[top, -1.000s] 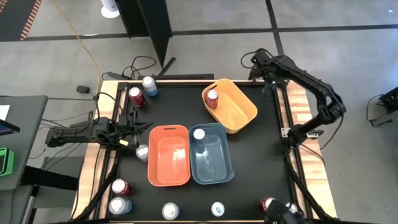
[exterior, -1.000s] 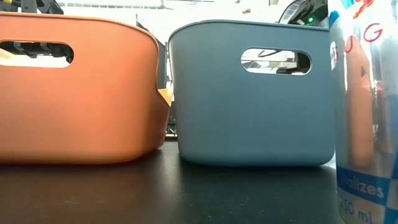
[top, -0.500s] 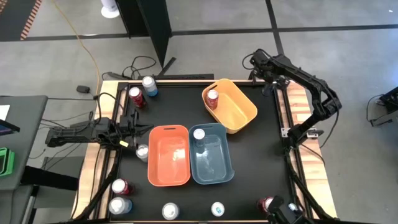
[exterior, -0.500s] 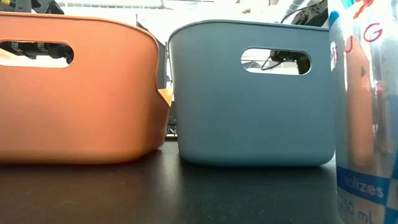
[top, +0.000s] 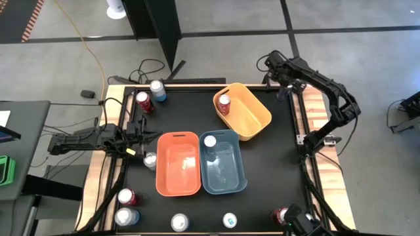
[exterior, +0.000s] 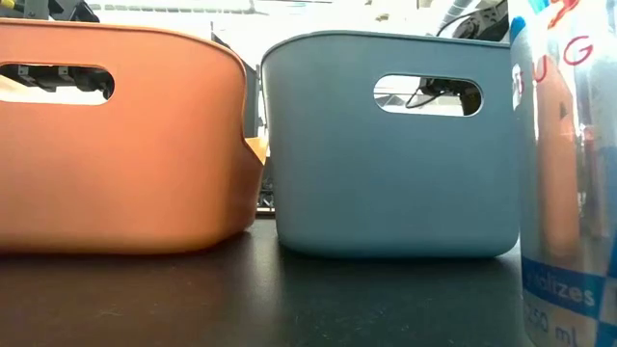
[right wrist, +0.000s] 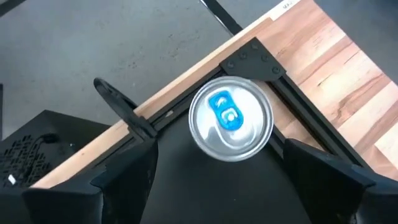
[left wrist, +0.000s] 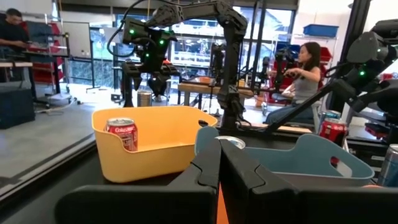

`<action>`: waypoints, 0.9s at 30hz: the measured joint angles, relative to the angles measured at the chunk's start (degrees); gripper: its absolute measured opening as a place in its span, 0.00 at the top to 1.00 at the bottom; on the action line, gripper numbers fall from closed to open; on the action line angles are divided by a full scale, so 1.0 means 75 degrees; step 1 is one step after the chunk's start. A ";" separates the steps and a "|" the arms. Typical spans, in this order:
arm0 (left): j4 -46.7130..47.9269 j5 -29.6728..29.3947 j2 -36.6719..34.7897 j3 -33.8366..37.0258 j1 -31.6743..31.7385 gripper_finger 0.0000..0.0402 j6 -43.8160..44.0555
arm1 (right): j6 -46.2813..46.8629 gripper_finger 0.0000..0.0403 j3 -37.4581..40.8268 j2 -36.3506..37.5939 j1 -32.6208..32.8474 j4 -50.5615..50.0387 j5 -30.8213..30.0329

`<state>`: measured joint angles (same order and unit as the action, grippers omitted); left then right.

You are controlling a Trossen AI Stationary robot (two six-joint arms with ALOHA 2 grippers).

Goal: Sort soda cans
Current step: Put the top right blue soda can into the blue bin

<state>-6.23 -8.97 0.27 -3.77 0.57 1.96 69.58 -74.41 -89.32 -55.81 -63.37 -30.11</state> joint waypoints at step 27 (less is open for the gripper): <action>0.0789 0.0363 0.0000 -0.0006 -0.0001 1.00 -0.0523 | 0.0042 0.02 0.0003 -0.0003 -0.0056 -0.0088 0.0036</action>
<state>-0.32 -6.25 0.27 -3.81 0.57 -1.96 69.90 -74.39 -89.34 -56.23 -64.04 -29.84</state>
